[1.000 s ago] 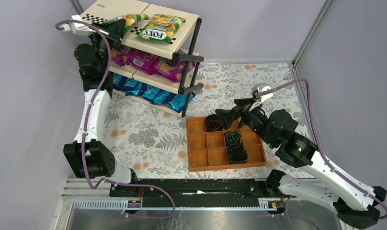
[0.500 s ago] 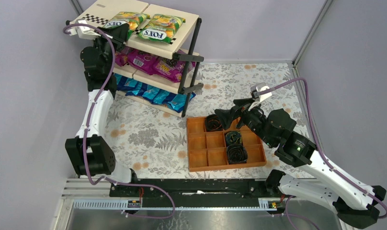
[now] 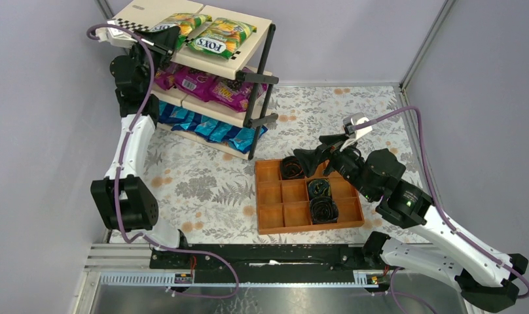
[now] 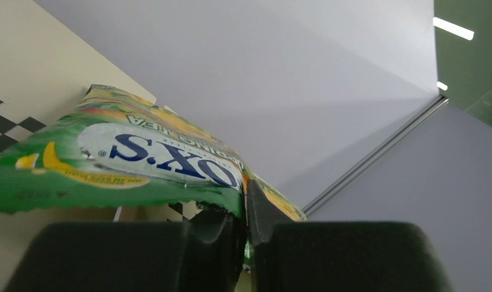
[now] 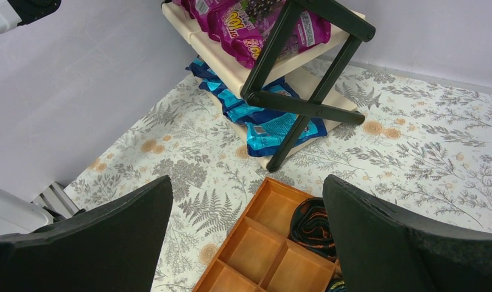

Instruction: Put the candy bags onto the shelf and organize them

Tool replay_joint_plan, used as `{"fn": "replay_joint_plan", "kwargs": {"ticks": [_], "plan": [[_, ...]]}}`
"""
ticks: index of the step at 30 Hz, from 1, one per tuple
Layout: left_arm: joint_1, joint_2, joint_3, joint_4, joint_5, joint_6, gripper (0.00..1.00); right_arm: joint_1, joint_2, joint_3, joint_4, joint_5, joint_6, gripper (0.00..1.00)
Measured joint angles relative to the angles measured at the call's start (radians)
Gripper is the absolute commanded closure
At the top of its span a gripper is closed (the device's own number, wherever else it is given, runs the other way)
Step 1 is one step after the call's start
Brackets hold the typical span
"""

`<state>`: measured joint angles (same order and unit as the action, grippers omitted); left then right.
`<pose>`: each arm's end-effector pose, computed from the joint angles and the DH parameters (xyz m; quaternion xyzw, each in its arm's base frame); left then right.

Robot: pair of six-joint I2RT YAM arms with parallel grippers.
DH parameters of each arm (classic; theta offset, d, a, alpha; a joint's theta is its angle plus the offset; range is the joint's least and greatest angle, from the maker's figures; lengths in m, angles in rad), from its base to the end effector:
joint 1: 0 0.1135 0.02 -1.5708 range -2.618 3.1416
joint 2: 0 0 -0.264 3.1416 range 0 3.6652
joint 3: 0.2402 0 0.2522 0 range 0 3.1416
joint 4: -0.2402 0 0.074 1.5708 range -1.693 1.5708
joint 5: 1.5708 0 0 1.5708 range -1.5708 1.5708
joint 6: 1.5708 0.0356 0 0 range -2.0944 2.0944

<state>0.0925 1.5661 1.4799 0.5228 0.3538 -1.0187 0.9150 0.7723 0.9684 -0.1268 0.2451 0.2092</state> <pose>0.3649 0.0215 0.4616 -0.1528 0.5276 -0.4555 0.7006 0.1091 0.1277 0.4118 -0.1501 0.6662 0.3162 0.6585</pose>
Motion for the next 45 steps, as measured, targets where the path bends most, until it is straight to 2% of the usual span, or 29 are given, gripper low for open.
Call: {"fn": "replay_joint_plan", "kwargs": {"ticks": [2,4,9,11,15,25,28,35,37,41,43,45], "plan": [[0.0,0.0,0.007,-0.01,-0.005,-0.01,0.56,0.0,-0.001,0.0,0.0,0.0,0.002,0.0],[0.0,-0.004,0.015,-0.01,-0.011,-0.025,0.45,0.0,-0.003,0.0,0.0,0.0,0.002,0.0],[-0.001,-0.046,0.019,-0.09,-0.037,-0.01,0.3,0.0,-0.003,0.0,0.0,0.0,0.006,0.0],[-0.001,-0.067,0.019,-0.138,-0.053,0.002,0.17,0.0,-0.003,0.0,0.001,0.0,0.006,0.0],[-0.001,-0.127,0.017,-0.272,-0.088,0.023,0.02,0.0,-0.003,0.0,0.005,-0.001,0.01,0.0],[-0.001,-0.212,0.022,-0.487,-0.163,0.057,0.03,0.0,-0.006,-0.005,0.005,-0.002,0.017,0.0],[0.002,-0.23,0.025,-0.587,-0.217,0.092,0.22,0.0,-0.014,-0.014,0.005,-0.002,0.017,0.0],[0.043,-0.232,0.024,-0.713,-0.291,0.132,0.4,0.0,-0.039,-0.018,0.005,-0.001,0.02,0.0],[0.046,-0.232,0.024,-0.714,-0.299,0.13,0.4,0.0,-0.044,-0.018,0.005,-0.002,0.021,0.0],[0.046,-0.232,0.024,-0.708,-0.294,0.132,0.26,0.0,-0.045,-0.018,0.004,-0.002,0.023,0.0],[0.046,-0.232,0.024,-0.708,-0.287,0.132,0.27,0.0,-0.045,-0.018,0.005,-0.002,0.024,0.0],[0.046,-0.232,0.024,-0.706,-0.283,0.132,0.37,0.0,-0.045,-0.018,0.004,-0.002,0.024,0.0]]}}
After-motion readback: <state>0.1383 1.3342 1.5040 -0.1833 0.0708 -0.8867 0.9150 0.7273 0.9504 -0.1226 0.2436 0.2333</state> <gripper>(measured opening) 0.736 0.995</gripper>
